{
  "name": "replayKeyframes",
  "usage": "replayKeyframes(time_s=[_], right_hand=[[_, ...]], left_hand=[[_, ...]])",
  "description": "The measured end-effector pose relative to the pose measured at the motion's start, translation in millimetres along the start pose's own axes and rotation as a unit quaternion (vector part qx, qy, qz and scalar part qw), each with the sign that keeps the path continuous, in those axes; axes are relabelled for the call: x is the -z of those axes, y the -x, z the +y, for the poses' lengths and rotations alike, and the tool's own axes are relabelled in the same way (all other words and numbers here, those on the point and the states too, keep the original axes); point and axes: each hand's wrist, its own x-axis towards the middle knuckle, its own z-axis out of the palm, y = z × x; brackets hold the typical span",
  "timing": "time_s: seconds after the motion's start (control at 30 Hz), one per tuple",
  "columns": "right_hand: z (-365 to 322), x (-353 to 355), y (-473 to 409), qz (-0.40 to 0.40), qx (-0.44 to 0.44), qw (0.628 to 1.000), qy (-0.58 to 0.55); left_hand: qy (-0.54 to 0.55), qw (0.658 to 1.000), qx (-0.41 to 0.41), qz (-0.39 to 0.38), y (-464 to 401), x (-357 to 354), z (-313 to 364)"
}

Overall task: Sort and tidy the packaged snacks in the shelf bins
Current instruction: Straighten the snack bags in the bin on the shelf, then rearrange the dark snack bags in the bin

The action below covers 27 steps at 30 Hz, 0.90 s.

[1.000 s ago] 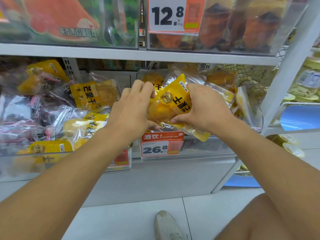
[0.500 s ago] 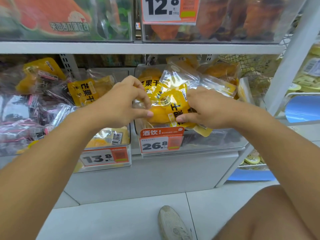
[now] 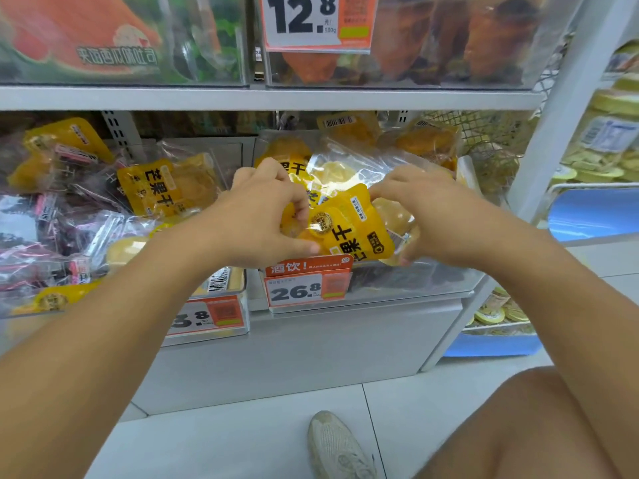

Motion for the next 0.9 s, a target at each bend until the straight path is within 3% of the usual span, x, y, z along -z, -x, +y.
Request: replayKeyframes(time_s=[0.33,0.53,0.63,0.73,0.8,0.9], right_hand=[[4.4,-6.2,-16.0,0.026,-0.008,0.993,-0.111],[2.3,1.9,-5.9,-0.032,0.028,0.989,-0.144],[-0.1,10.7,4.9,0.053,0.017,0.979,-0.196],[-16.0,14.9,3.1,0.197,0.016,0.953,-0.230],[-38.9,14.2,-4.9,0.271,0.032,0.935,-0.226],[-100.4,6.6,-25.0,0.243,0.114,0.931,-0.247]], left_hand=[[0.007,0.997,0.009,0.076,-6.6,-16.9,8.6],[0.043,0.992,-0.005,0.121,-1.6,-24.2,4.5],[0.072,0.989,-0.010,0.131,2.0,-20.9,-0.3],[0.086,0.989,-0.019,0.122,7.3,-16.2,-5.6],[0.091,0.982,-0.030,0.162,12.3,-10.4,-12.8],[0.072,0.964,0.009,0.258,31.9,10.1,-50.0]])
